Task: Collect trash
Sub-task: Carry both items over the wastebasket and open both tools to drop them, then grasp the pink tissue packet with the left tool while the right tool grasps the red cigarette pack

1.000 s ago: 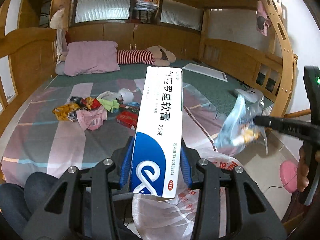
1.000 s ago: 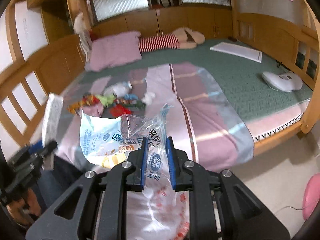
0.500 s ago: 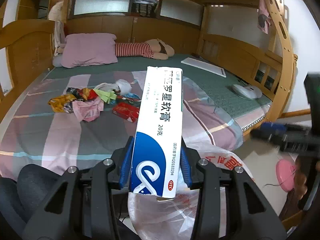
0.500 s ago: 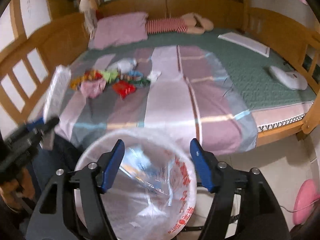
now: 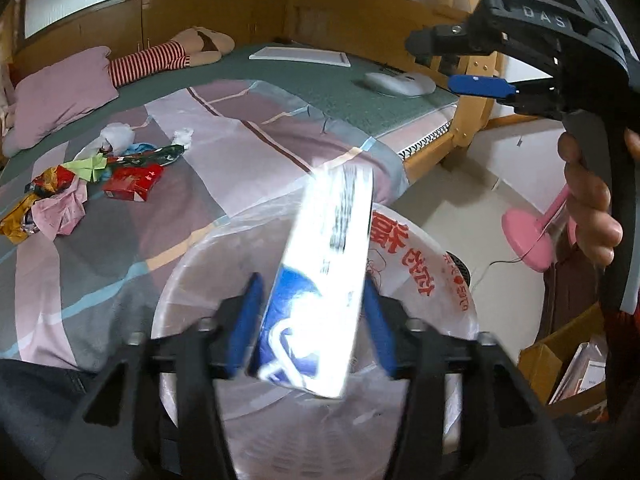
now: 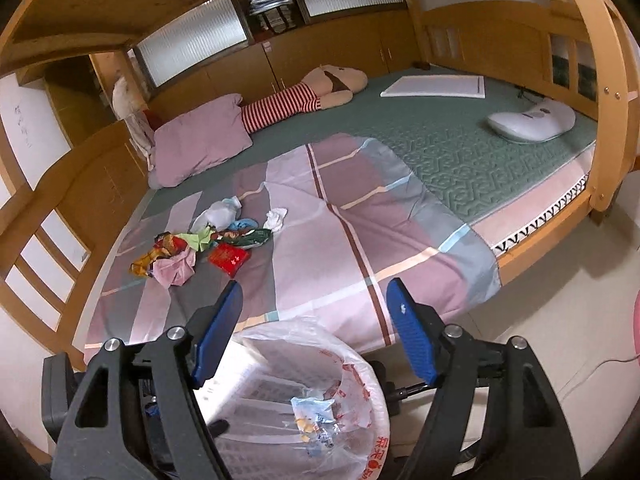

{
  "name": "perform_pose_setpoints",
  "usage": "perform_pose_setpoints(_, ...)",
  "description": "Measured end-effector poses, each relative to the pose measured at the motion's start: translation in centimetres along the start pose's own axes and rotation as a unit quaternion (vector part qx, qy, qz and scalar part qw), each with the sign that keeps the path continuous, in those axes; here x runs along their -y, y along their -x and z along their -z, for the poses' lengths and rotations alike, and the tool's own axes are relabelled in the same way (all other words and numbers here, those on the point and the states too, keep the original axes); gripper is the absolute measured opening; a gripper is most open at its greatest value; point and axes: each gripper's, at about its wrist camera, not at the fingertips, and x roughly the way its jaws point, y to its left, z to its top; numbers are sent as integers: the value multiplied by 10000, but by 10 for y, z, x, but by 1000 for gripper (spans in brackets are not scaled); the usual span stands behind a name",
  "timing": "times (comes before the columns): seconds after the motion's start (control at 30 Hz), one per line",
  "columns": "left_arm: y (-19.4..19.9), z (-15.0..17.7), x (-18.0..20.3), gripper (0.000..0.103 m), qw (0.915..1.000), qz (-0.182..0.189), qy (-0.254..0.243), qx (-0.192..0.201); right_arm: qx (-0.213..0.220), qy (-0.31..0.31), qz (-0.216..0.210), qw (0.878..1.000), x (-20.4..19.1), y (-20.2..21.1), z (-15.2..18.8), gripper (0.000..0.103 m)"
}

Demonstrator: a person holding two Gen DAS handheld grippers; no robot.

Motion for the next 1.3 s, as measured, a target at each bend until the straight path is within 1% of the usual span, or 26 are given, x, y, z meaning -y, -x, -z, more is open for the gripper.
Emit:
perform_pose_setpoints(0.03,1,0,-1,72,10000,-48,24,40,-13,-1,-7,10000,-1,-1,1,73)
perform_pose_setpoints(0.07,3,0,-3,77,9999,-95,59,77,-22,-7,-14,10000,-2,-2,1,73)
perform_pose_setpoints(0.17,4,1,-12,81,9995,-185,250,116,-18,-45,-41,10000,-3,-4,2,78)
perform_pose_setpoints(0.27,5,0,-23,83,9984,-305,455,108,23,-20,-9,10000,-5,-4,3,80)
perform_pose_setpoints(0.33,7,-2,-33,84,9962,-545,654,171,38,49,60,10000,-8,-5,4,81)
perform_pose_setpoints(0.37,9,-2,-40,84,9943,-702,768,215,42,76,82,9999,-9,-6,5,81)
perform_pose_setpoints(0.47,20,-5,-75,84,9833,-1180,1316,440,-10,181,131,9997,-15,-12,6,83)
perform_pose_setpoints(0.53,27,-5,-108,85,9701,-1542,1763,632,-48,237,130,9996,-19,-15,8,83)
perform_pose_setpoints(0.57,29,-5,-125,87,9630,-1699,1974,689,-71,255,138,9996,-21,-17,8,83)
perform_pose_setpoints(0.6,30,-3,-151,89,9504,-1911,2349,717,-94,265,140,9995,-23,-20,9,83)
perform_pose_setpoints(0.63,30,-3,-169,93,9415,-2011,2615,693,-118,260,129,9995,-24,-23,9,83)
perform_pose_setpoints(0.67,28,-1,-189,94,9302,-2092,2943,661,-136,245,115,9995,-25,-26,9,83)
perform_pose_setpoints(0.7,26,0,-215,94,9153,-2130,3360,637,-165,213,98,9996,-28,-30,8,83)
perform_pose_setpoints(0.73,22,-1,-237,94,9029,-2111,3695,611,-195,189,79,9996,-29,-34,8,83)
perform_pose_setpoints(0.8,11,-8,-276,94,8869,-2066,4097,531,-270,189,24,9995,-36,-42,8,83)
perform_pose_setpoints(0.83,4,-14,-294,94,8813,-2103,4203,506,-308,235,19,9992,-41,-47,8,83)
perform_pose_setpoints(0.87,-2,-18,-304,94,8779,-2137,4254,508,-343,291,31,9990,-45,-52,9,83)
perform_pose_setpoints(0.9,-10,-24,-317,94,8763,-2161,4274,532,-388,345,48,9986,-48,-57,10,83)
perform_pose_setpoints(0.97,-28,-36,-336,96,8783,-2111,4254,549,-494,378,88,9980,-53,-68,12,83)
perform_pose_setpoints(1.0,-40,-42,-346,96,8789,-2067,4271,490,-550,363,109,9978,-54,-74,13,83)
perform_pose_setpoints(1.07,-59,-51,-362,96,8751,-1964,4412,319,-700,311,148,9969,-54,-88,13,83)
perform_pose_setpoints(1.1,-73,-60,-370,96,8778,-1852,4413,192,-767,278,174,9965,-55,-95,13,83)
perform_pose_setpoints(1.2,-101,-73,-387,96,8936,-1689,4159,-90,-875,163,128,9959,-61,-109,8,83)
perform_pose_setpoints(1.23,-106,-73,-390,86,8949,-1642,4150,-61,-846,163,103,9962,-64,-112,6,83)
perform_pose_setpoints(1.27,-108,-72,-393,62,8935,-1551,4215,-21,-817,189,100,9964,-68,-114,4,83)
perform_pose_setpoints(1.3,-111,-68,-397,52,8894,-1355,4364,-84,-795,248,112,9965,-73,-117,3,83)
